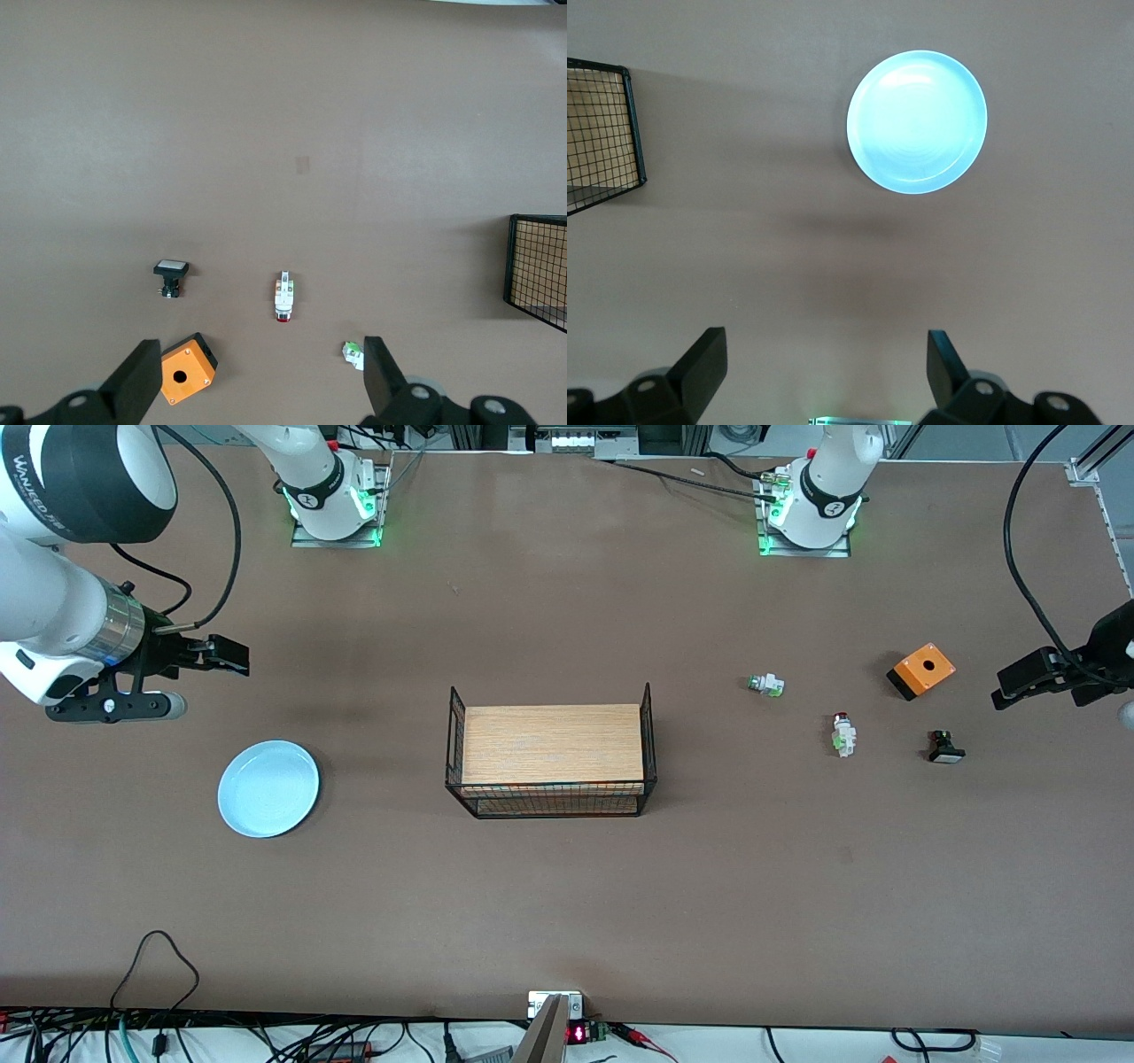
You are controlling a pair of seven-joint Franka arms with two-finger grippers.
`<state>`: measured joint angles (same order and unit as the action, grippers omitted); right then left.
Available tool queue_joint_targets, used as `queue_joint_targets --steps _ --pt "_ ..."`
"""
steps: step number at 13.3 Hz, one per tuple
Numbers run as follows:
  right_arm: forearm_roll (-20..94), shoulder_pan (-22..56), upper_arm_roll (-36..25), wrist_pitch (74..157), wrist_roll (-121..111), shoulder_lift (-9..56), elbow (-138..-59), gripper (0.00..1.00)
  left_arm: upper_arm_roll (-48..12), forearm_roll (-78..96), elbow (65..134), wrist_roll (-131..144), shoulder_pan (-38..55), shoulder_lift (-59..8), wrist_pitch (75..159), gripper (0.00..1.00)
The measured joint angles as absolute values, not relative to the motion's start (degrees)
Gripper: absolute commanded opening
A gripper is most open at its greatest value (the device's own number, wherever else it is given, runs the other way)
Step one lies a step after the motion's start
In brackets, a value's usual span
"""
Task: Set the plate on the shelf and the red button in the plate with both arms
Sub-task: 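Move the right gripper toward the rim of the light blue plate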
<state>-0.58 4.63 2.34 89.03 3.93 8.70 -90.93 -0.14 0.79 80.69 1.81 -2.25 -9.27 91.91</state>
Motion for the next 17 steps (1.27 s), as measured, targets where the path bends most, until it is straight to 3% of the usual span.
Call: queue_joint_targets --steps 6,11,17 --pt "0.11 -3.40 1.80 91.19 2.24 21.51 -81.98 1.00 0.17 0.79 80.64 1.83 -2.57 -9.26 91.90 1.00" --pt "0.12 -2.97 2.13 92.03 1.74 22.66 -81.22 1.00 0.17 0.20 80.63 1.83 -2.61 -9.25 91.90 1.00" --pt "0.11 -4.25 1.87 97.48 1.59 28.34 -81.25 1.00 -0.09 0.19 80.65 1.83 -2.55 -9.27 91.82 1.00"
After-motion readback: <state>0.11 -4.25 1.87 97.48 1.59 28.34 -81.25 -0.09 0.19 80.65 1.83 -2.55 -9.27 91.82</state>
